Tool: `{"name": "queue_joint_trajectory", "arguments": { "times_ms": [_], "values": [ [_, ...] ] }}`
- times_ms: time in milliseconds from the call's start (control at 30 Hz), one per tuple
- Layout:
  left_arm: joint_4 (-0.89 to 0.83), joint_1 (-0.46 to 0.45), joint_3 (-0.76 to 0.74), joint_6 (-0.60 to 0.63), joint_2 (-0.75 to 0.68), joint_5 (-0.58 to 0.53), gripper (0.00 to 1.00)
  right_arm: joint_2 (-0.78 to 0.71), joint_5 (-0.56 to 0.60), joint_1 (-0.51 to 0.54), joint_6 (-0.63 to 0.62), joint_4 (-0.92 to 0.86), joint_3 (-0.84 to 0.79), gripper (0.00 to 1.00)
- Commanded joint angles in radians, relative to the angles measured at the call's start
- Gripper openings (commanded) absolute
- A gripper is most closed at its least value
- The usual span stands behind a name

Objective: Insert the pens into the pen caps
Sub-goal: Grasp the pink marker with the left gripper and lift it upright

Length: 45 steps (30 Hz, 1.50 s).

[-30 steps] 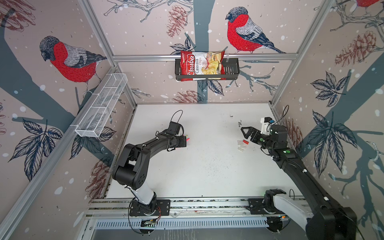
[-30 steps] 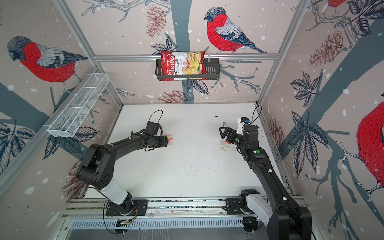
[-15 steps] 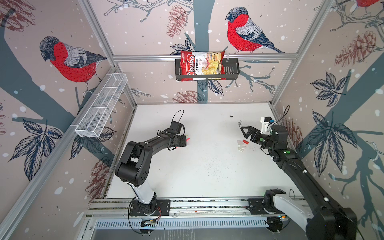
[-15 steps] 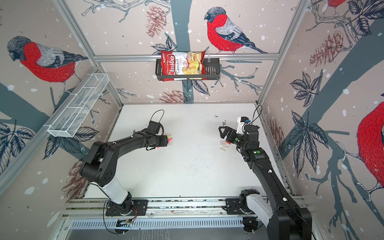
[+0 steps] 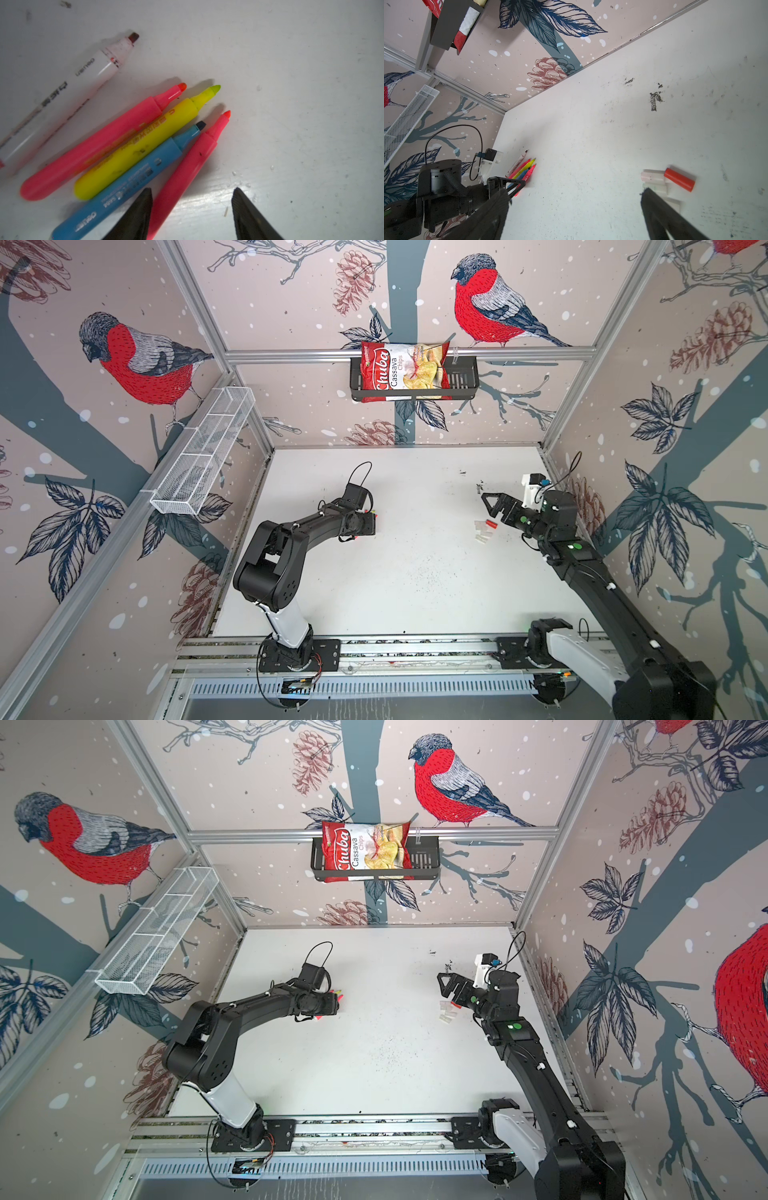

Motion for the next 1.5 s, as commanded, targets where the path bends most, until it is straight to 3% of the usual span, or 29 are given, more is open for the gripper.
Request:
{"name": "queue_joint_trajectory", "arguments": {
  "times_ms": [0,333,700,833,967,1133,1467],
  "values": [
    [-0.012,-0.004,0.014,0.022,0.008,-0.018,0.60,-0.006,-0.006,-0.001,-0.003,0.011,-0.002,0.99],
    [-0.082,-0.106,0.056,0.027,0.061,-0.138,0.53,-0.014,0.006,0.000,0.007,0.010,-0.004,0.99],
    [-0.118,-0.158,0.068,0.046,0.105,-0.139,0.24,-0.022,0.025,-0.003,0.005,-0.007,0.009,0.99],
    [-0.107,-0.163,0.055,0.048,0.096,-0.130,0.20,-0.026,0.033,-0.003,0.007,-0.008,0.007,0.99],
    [-0.069,-0.163,0.030,0.054,0.072,-0.067,0.14,-0.025,0.037,-0.003,0.006,-0.012,0.003,0.99],
    [0.050,-0.168,-0.039,0.053,-0.007,0.054,0.13,-0.020,0.020,-0.003,0.010,-0.013,-0.009,0.99],
    [0.336,-0.212,-0.189,0.022,-0.233,0.204,0.14,0.050,-0.145,0.043,0.038,0.061,-0.033,0.99]
  ]
}}
